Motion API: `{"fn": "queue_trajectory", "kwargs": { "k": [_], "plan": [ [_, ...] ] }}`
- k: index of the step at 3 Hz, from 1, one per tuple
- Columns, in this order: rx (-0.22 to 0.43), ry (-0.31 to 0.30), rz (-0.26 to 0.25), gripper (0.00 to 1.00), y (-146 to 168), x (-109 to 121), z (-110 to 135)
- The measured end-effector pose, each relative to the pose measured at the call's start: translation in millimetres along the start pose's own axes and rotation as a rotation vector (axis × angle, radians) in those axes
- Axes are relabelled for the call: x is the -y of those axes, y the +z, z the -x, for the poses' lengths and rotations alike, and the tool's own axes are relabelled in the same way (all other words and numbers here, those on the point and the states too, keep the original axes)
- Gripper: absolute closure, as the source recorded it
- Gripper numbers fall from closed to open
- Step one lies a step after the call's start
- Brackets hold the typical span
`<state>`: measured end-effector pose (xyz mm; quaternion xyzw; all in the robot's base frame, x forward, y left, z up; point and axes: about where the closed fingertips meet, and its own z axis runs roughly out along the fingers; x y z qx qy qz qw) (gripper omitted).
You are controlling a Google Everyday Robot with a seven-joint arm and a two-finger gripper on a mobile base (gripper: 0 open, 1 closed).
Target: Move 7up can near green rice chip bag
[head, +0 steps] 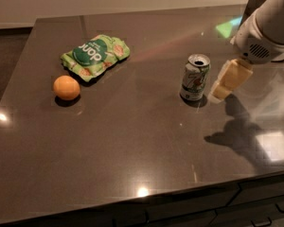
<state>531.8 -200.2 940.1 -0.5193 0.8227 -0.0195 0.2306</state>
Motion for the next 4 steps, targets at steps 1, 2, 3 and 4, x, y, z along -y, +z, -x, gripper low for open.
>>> {"fn": "queue_trajectory", "kwargs": {
  "k": [1,2,3,4],
  "plan": [
    [0.061,0.072,0.02,0.0,20.7,14.6,9.6],
    [0.114,0.118,0.065,0.0,36.5,17.8,21.0],
    [0.169,0.131,0.108,0.0,47.0,13.0,34.8],
    [0.203,0.129,0.136,0.2,56.2,8.8,44.8]
  ]
}}
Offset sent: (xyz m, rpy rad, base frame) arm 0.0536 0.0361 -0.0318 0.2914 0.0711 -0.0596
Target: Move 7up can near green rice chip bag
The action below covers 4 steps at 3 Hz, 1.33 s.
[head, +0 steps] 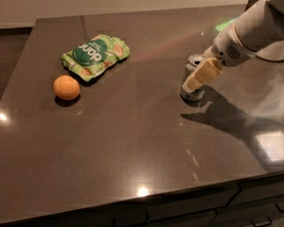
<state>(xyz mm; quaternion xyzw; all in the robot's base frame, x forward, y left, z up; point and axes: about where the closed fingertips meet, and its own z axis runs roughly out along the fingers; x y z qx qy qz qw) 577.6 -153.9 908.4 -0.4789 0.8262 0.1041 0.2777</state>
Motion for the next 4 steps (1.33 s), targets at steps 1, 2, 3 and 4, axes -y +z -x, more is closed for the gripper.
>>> {"fn": "queue_trajectory", "kwargs": {
  "k": [1,2,3,4],
  "plan": [
    [0.011,-0.003,0.005,0.43,3.0,2.0,2.3],
    [0.021,-0.008,0.02,0.66,5.8,5.8,12.8],
    [0.051,-0.024,0.06,0.9,17.5,8.1,44.7],
    [0.098,-0.051,0.104,1.0,36.3,8.8,88.9]
  ]
}}
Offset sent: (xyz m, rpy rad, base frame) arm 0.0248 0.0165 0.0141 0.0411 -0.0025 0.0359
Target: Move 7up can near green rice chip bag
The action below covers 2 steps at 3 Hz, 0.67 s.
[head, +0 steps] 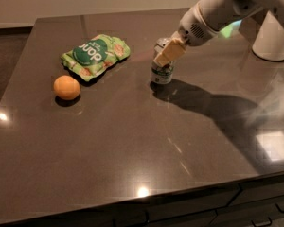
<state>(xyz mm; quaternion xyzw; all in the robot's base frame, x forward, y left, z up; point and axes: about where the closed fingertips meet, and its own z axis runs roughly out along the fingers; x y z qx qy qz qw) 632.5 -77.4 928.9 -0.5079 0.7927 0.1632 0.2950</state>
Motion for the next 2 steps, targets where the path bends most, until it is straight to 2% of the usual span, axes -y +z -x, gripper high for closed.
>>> {"fn": "queue_trajectory", "kwargs": {
  "k": [2],
  "plan": [
    [0.058,-0.08,0.079,1.0,50.8,-6.3,77.8]
  ]
}}
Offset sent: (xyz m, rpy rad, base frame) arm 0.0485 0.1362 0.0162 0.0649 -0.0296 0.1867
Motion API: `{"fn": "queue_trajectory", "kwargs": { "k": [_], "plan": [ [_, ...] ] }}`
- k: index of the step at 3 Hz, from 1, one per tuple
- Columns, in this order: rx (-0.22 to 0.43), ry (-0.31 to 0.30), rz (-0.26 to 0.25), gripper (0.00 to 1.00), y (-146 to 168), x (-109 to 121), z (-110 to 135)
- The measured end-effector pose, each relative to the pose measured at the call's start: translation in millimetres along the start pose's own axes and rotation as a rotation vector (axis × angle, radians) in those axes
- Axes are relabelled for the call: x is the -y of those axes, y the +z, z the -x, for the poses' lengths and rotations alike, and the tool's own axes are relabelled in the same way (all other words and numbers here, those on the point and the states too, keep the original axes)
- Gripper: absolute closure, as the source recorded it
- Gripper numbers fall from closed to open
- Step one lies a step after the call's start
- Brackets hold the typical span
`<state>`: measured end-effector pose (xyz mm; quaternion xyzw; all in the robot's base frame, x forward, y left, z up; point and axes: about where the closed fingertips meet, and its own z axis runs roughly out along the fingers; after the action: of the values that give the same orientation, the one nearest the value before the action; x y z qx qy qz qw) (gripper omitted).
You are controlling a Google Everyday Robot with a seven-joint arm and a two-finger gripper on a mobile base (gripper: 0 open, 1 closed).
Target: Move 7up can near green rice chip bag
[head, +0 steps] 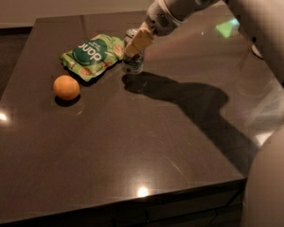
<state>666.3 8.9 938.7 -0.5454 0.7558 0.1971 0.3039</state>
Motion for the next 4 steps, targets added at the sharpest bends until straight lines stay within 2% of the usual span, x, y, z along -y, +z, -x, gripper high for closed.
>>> {"fn": "queue_trajectory", "kwargs": {
  "k": [1,2,4],
  "plan": [
    [-0.019,-0.05,0.02,0.88,23.2,-1.8,19.6],
    [-0.048,-0.092,0.037,0.57,48.3,-0.3,24.4],
    [-0.063,-0.11,0.051,0.11,64.2,0.3,20.1]
  ]
}}
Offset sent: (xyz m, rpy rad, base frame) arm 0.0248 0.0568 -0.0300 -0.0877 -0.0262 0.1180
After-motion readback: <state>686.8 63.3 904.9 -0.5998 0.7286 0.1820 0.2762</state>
